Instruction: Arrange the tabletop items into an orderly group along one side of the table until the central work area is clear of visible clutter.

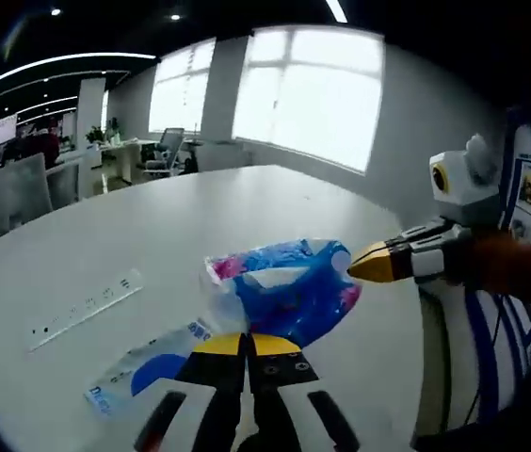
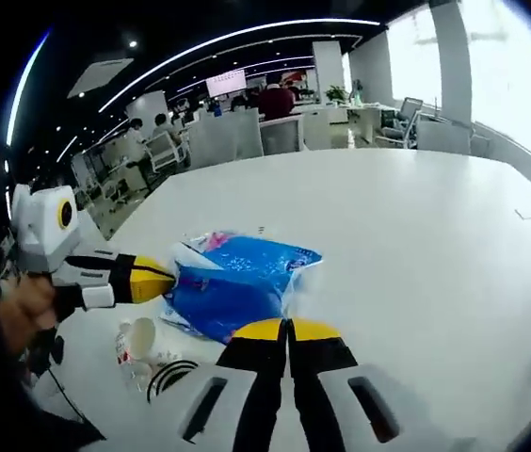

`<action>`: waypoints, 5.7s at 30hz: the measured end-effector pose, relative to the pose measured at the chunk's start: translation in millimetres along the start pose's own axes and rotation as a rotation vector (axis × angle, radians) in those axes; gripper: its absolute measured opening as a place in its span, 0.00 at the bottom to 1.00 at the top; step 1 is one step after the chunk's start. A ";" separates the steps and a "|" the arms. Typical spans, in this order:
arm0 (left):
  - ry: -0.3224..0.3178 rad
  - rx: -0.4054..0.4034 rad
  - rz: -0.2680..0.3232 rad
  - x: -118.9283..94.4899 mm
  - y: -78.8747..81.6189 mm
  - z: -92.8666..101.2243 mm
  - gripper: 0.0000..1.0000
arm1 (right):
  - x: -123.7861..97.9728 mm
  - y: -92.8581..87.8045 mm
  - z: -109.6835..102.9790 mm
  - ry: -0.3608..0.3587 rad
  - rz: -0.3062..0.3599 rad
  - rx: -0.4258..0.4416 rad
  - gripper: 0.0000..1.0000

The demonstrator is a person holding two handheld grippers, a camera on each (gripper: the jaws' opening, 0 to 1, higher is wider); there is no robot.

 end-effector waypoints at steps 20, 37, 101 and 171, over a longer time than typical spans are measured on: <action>0.118 -0.013 0.077 51.1 -8.6 1.5 0.00 | 59.6 3.7 37.8 -0.082 0.059 -0.057 0.00; 0.030 -0.012 -0.015 103.6 -37.7 -10.9 0.01 | 111.7 -24.9 57.4 -0.136 0.011 -0.071 0.00; 0.052 0.002 -0.047 85.3 -24.8 0.6 0.37 | 84.1 -43.0 46.1 -0.127 0.038 -0.091 0.40; 0.032 -0.030 -0.129 -77.4 -126.0 -53.5 0.19 | -58.2 -84.1 -33.4 0.078 0.083 -0.111 0.96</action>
Point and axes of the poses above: the point that each gripper's makers call its tool centre point, and the gripper's own axes: x roughly forward along the fingers, z roughly to its right, y roughly out of its top, the point moved 4 cm from there along -x, roughly backward along the fingers, and after that the axes turned 13 degrees about -y, right-handed, at the moved point
